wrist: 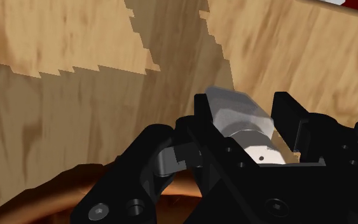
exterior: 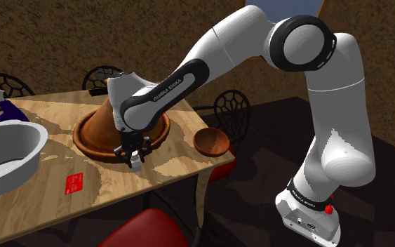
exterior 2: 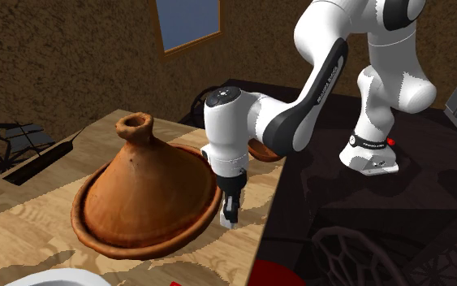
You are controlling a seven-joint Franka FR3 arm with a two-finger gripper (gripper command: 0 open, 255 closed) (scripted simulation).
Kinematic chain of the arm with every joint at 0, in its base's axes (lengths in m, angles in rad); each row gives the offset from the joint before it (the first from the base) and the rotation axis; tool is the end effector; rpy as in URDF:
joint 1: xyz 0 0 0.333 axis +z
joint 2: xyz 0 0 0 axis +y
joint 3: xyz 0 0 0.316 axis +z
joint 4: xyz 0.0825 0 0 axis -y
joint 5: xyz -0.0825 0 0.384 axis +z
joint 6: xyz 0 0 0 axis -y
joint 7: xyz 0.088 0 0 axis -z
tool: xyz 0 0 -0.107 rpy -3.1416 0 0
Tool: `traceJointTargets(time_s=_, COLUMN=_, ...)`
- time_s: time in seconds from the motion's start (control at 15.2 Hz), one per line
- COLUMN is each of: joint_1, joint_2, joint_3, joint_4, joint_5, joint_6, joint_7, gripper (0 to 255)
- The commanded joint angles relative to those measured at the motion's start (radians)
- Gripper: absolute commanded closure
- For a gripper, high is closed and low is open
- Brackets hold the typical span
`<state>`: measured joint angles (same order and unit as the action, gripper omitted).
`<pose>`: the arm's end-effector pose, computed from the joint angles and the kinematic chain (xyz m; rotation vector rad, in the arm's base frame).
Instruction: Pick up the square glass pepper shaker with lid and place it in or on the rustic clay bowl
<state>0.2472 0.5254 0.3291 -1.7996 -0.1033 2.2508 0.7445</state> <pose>0.5534 0.3372 0.2648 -3.0906 0.2153 0.1336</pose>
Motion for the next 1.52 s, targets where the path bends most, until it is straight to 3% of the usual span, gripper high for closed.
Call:
traceJointTargets(time_s=0.0, joint_1=-0.002, joint_2=-0.013, joint_3=0.003, joint_4=0.002, joint_5=0.004, joint_6=-0.015, joint_7=-0.002, gripper=255)
traceJointTargets(time_s=1.45, joint_1=-0.022, joint_2=-0.156, joint_3=0.031, joint_4=0.105, joint_5=0.055, joint_6=-0.254, joint_7=-0.019, gripper=255)
